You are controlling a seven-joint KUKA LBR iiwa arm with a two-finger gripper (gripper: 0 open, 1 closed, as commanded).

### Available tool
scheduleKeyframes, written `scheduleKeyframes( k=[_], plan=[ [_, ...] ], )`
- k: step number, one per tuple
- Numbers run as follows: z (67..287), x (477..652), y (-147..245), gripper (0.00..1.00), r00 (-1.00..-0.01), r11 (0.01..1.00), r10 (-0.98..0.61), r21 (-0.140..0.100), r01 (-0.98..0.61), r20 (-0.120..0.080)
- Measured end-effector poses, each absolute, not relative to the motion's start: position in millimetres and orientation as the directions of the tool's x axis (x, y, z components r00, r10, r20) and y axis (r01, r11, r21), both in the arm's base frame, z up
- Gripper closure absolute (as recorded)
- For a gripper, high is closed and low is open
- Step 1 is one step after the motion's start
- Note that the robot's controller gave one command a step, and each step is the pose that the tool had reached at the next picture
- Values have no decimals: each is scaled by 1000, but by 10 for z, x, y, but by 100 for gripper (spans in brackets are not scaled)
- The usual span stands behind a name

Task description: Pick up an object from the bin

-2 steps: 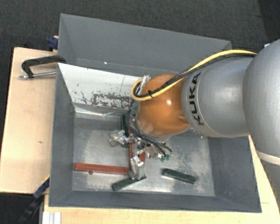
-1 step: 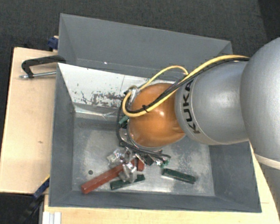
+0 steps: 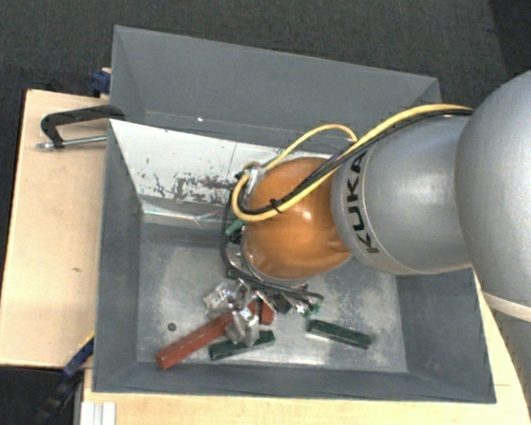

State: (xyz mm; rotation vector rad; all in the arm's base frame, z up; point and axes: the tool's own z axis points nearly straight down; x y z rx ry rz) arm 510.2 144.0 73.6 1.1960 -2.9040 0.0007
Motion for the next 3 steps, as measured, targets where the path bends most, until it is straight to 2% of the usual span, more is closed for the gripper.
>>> scheduleKeyframes(
  k=[1, 2, 3],
  plan=[
    [1324, 5212, 1475, 100, -708, 708, -707, 2, -707, -1],
    [1818, 5249, 1477, 100, -708, 708, -706, -2, -706, -7],
    [2643, 5120, 1380, 100, -712, 712, -702, -1, -702, -5]
  ],
)
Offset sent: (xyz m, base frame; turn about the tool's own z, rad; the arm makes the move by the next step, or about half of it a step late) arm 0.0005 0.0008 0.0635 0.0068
